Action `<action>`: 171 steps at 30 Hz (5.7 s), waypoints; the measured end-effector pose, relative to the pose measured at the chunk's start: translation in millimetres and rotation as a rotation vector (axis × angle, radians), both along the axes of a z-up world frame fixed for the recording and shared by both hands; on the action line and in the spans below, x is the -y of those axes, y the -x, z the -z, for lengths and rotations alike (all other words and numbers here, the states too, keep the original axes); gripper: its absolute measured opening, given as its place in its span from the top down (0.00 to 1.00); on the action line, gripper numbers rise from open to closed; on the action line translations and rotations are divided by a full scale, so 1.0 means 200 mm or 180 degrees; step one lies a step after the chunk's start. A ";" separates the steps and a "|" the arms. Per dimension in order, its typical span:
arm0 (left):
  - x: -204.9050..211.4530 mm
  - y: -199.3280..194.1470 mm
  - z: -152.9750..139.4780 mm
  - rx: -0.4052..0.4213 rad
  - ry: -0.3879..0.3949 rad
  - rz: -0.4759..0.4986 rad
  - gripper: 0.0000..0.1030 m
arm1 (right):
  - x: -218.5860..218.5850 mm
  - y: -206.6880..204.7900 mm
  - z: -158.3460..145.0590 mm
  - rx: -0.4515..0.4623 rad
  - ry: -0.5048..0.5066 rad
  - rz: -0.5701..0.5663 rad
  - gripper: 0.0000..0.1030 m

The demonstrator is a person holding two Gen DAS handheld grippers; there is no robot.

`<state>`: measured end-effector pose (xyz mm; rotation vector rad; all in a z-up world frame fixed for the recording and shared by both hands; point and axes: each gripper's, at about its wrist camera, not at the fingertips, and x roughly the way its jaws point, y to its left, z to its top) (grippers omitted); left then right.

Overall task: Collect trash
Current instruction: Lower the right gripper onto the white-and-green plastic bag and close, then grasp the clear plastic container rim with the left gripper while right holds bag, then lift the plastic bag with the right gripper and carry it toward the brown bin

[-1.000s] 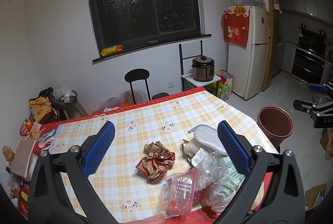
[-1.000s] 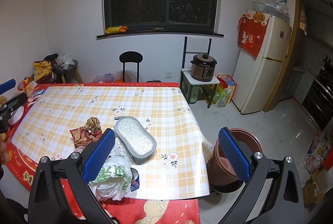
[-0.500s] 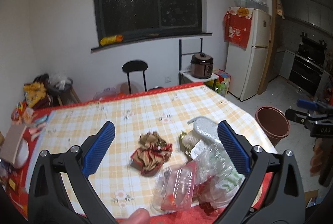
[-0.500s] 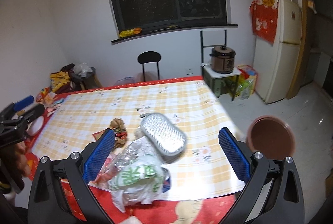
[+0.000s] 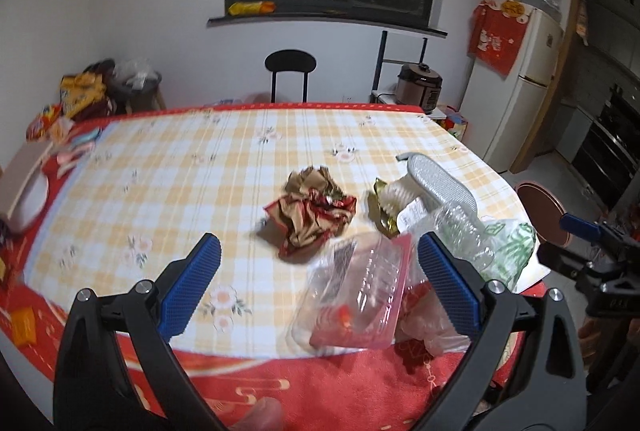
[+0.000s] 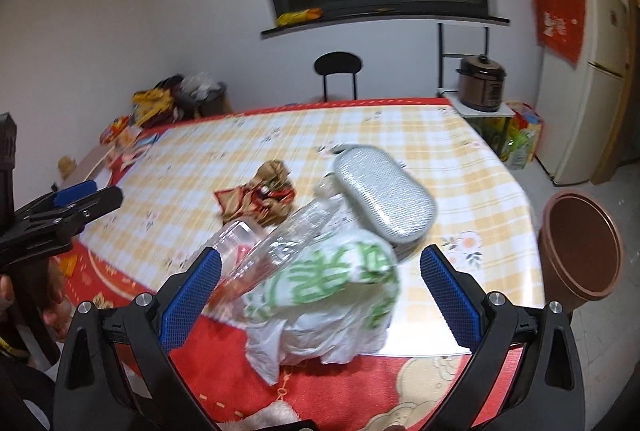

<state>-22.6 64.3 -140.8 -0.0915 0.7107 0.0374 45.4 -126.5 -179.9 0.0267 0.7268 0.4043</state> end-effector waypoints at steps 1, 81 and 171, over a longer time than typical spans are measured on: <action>0.00 0.01 0.02 -0.0011 0.0027 -0.0026 0.06 | -0.01 0.00 0.00 0.0027 0.0058 0.0012 0.05; 0.14 -0.18 0.63 -0.0857 -0.0667 0.0452 0.75 | 0.05 -0.15 0.31 -0.0595 -0.0027 -0.0002 0.78; -0.25 -0.13 0.08 0.0447 -0.0155 0.0554 0.95 | 0.33 0.02 -0.09 0.0109 0.0332 0.1181 0.88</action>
